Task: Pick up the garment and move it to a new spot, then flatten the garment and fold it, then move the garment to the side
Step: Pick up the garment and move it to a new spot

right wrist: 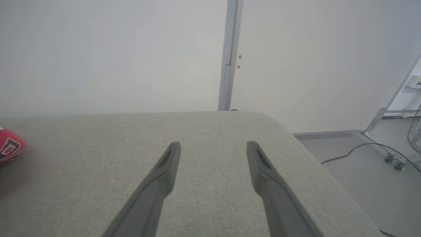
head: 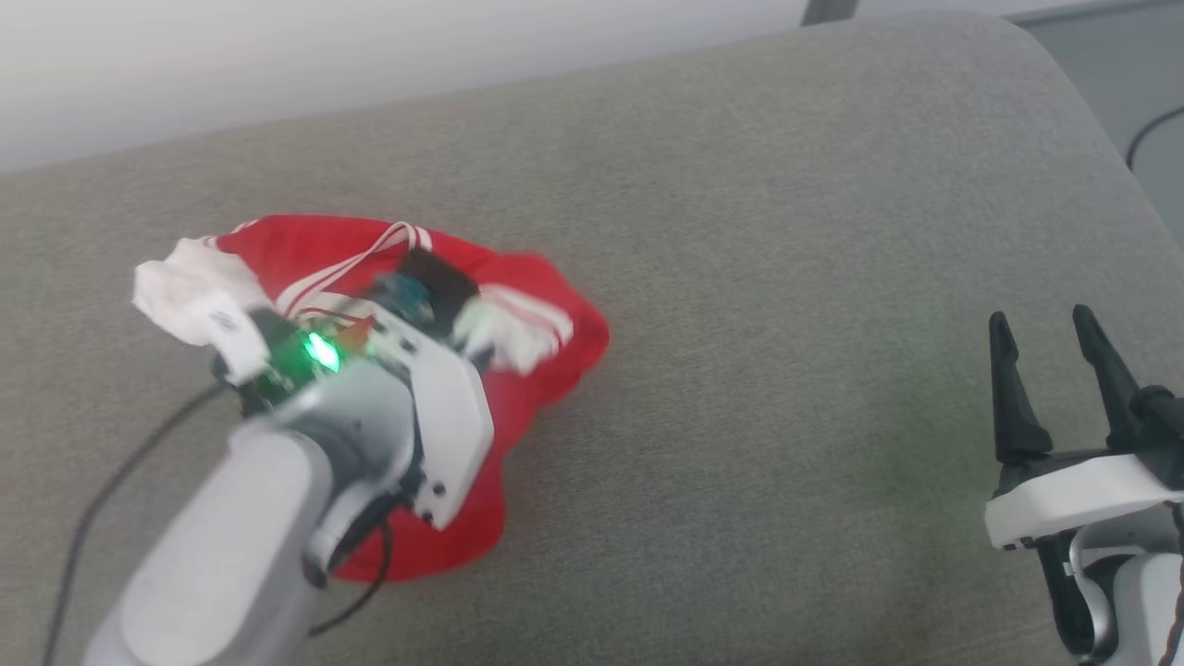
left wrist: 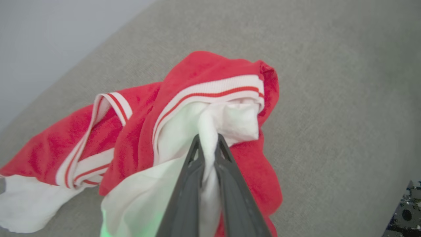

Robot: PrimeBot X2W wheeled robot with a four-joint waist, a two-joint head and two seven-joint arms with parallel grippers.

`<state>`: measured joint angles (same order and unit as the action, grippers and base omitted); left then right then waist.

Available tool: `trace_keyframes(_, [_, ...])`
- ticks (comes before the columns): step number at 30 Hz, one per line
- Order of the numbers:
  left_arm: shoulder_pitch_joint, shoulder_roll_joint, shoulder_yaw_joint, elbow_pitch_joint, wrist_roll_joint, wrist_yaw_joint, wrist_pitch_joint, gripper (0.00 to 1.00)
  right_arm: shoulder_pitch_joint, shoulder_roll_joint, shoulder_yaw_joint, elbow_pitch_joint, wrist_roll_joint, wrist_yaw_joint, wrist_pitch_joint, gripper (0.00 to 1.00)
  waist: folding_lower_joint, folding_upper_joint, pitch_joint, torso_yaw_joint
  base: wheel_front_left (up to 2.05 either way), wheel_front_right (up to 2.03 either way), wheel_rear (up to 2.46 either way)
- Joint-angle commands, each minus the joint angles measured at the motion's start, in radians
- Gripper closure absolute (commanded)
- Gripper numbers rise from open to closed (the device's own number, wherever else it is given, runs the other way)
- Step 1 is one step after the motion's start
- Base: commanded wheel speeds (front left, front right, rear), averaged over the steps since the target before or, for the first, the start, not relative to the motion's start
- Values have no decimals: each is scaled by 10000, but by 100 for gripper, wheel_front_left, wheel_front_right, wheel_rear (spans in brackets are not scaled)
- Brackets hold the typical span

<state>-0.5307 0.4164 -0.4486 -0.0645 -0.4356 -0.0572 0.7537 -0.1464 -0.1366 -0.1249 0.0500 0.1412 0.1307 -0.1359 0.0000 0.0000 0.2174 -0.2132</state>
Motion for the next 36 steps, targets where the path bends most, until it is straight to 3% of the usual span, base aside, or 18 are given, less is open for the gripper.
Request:
trace_keyframes(1, [229, -59, -110, 320, 18, -29, -155, 100, -8, 21, 39, 152, 70, 1, -146, 0, 0, 0, 100, -186, 0, 0, 0])
trace_keyframes(6, [551, -325, -634, 1901, 61, -231, -553, 99, -118, 88, 137, 465, 75, 1, -296, 0, 0, 0, 76, -278, 0, 0, 0])
trace_keyframes(9, [405, -444, -811, 2658, 127, -299, -791, 84, -181, 51, 262, 560, 50, 1, -294, 0, 0, 0, -12, -240, 0, 0, 0])
trace_keyframes(12, [270, -684, -930, 3191, -147, -424, -934, 29, -173, -15, 353, 608, 28, 1, -253, 0, 0, 0, -171, -146, 0, 0, 0])
trace_keyframes(13, [206, -745, -936, 3268, -269, -448, -1001, 0, -153, -45, 360, 615, 21, 1, -232, 0, 0, 0, -240, -90, 0, 0, 0])
trace_keyframes(19, [90, -843, -701, 2996, -634, -520, -1627, 0, 129, -212, 404, 570, 26, 1, -153, 0, 0, 0, -762, 406, 0, 0, 0])
trace_keyframes(25, [630, -531, -181, 2118, -800, -448, -2881, 0, 481, -382, 333, 448, -81, 1, -222, 0, 0, 0, -1307, 1078, 0, 0, 0])
trace_keyframes(36, [2136, 110, 1319, 1051, -749, 231, -5766, 0, 1028, -563, 113, 337, -273, 1, -497, 0, 0, 0, -1869, 2001, 0, 0, 0])
